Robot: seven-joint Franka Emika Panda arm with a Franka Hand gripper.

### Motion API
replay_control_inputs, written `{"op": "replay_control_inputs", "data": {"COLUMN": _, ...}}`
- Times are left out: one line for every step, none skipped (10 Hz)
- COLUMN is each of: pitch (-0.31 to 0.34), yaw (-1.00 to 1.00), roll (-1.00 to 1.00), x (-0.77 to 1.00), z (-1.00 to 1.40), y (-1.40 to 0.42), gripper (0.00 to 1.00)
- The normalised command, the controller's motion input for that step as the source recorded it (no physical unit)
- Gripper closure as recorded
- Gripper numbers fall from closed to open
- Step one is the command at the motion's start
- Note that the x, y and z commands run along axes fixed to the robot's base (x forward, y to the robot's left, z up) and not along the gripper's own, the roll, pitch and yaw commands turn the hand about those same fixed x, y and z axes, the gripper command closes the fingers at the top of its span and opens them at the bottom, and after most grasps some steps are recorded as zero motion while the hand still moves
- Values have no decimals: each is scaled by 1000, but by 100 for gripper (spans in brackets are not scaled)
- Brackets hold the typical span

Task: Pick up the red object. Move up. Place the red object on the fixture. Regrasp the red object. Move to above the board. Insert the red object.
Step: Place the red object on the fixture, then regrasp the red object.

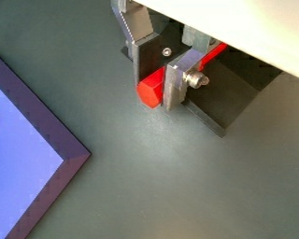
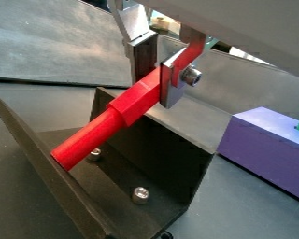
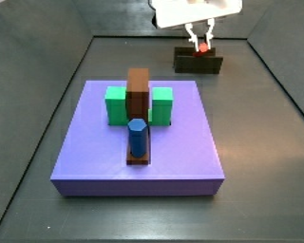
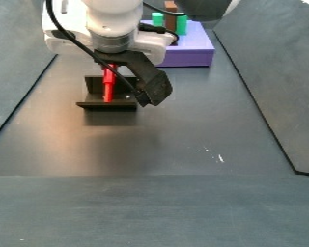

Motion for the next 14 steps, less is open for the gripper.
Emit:
{"op": "replay_control_inputs", "data": {"pitch": 0, "yaw": 0, "roll": -103, "x": 6, "z": 0, "y": 9, "gripper": 100}}
{"op": "replay_control_inputs", "data": {"pitch": -20, "yaw": -103, "roll": -614, "x": 149, "z": 0, "y": 0, "gripper": 100}}
{"op": "replay_control_inputs", "data": {"pitch": -31, "yaw": -103, "roll": -517, "x": 117, "z": -37, "y": 0, "gripper": 100}}
{"op": "replay_control_inputs", "data": {"pitch": -23, "yaw": -14, "roll": -51, "x": 0, "z": -29, "y": 0, "gripper": 100}}
{"op": "replay_control_inputs", "data": {"pitch": -26, "yaw": 0, "roll": 0, "x": 0, "z": -123, "y": 0, "gripper": 100}}
{"op": "replay_control_inputs", "data": {"pitch": -20, "yaw": 0, "roll": 100, "x": 0, "z": -231, "y": 17, "gripper": 100}}
{"op": "replay_control_inputs", "data": {"pitch": -9, "yaw": 0, "roll": 143, "x": 0, "z": -211, "y": 0, "gripper": 100}}
{"op": "replay_control_inputs", "data": {"pitch": -3, "yaw": 0, "roll": 137, "x": 0, "z": -189, "y": 0, "gripper": 100}}
{"op": "replay_control_inputs", "data": {"pitch": 0, "yaw": 0, "roll": 0, "x": 0, "z": 0, "y": 0, "gripper": 100}}
{"op": "replay_control_inputs", "data": {"pitch": 0, "yaw": 0, "roll": 0, "x": 0, "z": 0, "y": 0, "gripper": 0}}
{"op": "replay_control_inputs", "data": {"pitch": 180, "yaw": 31, "roll": 186, "x": 311, "z": 946, "y": 200, "gripper": 0}}
{"op": "replay_control_inputs", "data": {"pitch": 229, "yaw": 23, "roll": 91, "x": 169, "z": 1000, "y": 157, "gripper": 0}}
{"op": "replay_control_inputs", "data": {"pitch": 260, "yaw": 69, "roll": 254, "x": 77, "z": 860, "y": 54, "gripper": 0}}
{"op": "replay_control_inputs", "data": {"pitch": 326, "yaw": 106, "roll": 520, "x": 0, "z": 611, "y": 0, "gripper": 0}}
